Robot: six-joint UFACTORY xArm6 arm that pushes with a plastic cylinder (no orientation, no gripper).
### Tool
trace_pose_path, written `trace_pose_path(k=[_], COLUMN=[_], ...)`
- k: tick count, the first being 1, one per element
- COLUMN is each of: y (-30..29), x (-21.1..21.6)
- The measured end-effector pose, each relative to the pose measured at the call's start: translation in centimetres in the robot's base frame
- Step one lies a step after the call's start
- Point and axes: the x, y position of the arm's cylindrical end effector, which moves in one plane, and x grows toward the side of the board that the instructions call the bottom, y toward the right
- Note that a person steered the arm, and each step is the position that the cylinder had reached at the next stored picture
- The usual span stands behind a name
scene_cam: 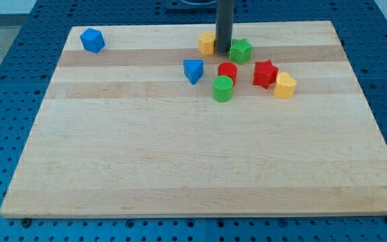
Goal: Push yellow hexagon up a bit
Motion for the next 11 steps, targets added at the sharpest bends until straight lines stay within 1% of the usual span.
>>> trace_pose_path(k=[1, 2, 3, 4, 6, 8, 11], y=[0.0, -0.9, -3.5, -4.6, -2.4, -2.4, -2.4], x=[0.8, 2.8, 2.9, 2.9, 2.5, 0.7, 0.4])
